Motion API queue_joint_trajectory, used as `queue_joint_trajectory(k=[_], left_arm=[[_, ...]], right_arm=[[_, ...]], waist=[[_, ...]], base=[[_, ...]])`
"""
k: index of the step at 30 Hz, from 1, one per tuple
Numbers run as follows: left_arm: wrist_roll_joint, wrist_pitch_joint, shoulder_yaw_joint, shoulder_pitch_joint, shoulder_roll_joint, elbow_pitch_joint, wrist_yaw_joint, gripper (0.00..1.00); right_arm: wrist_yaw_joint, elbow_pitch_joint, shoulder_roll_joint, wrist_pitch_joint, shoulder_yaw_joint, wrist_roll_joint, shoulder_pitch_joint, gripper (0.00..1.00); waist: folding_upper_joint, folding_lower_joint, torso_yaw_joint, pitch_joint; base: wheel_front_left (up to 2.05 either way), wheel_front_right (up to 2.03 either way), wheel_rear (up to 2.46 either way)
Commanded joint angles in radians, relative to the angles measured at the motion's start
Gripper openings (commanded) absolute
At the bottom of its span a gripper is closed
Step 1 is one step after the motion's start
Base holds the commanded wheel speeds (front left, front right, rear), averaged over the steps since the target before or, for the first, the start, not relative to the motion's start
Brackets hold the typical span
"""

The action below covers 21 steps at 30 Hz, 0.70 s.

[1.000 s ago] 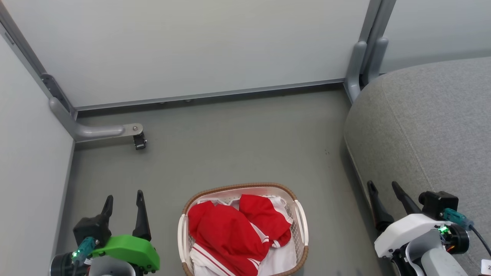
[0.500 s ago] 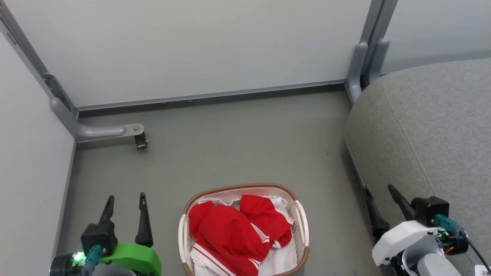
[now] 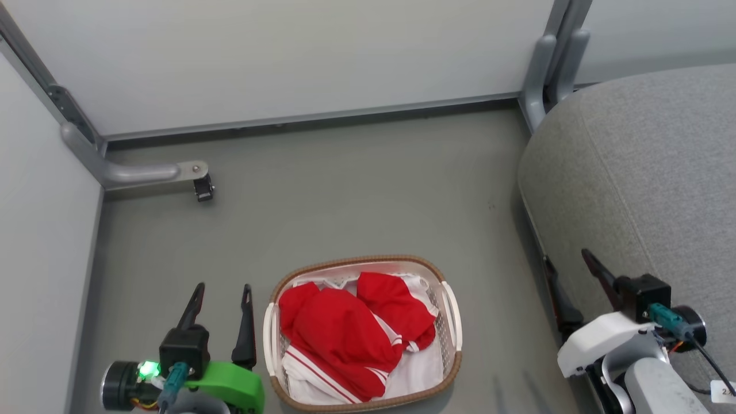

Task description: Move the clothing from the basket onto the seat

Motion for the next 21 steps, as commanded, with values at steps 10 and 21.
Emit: queue_joint_trajectory(k=[10,21], left_arm=[[0.115,-0.025,-0.056,-0.197,-0.040,0.133,-0.042,1.00],[0.175,-0.033,-0.104,-0.393,-0.058,0.361,-0.036,1.00]], right_arm=[[0.000,-0.075,-0.023,-0.026,0.017,-0.052,-0.129,1.00],[0.000,-0.154,-0.014,-0.035,0.060,-0.063,-0.249,1.00]], waist=[[-0.0001,0.0000,-0.047,0.278],[-0.0001,0.0000,-0.116,0.506]], base=[[0.00,0.00,0.00],[0.00,0.00,0.00]])
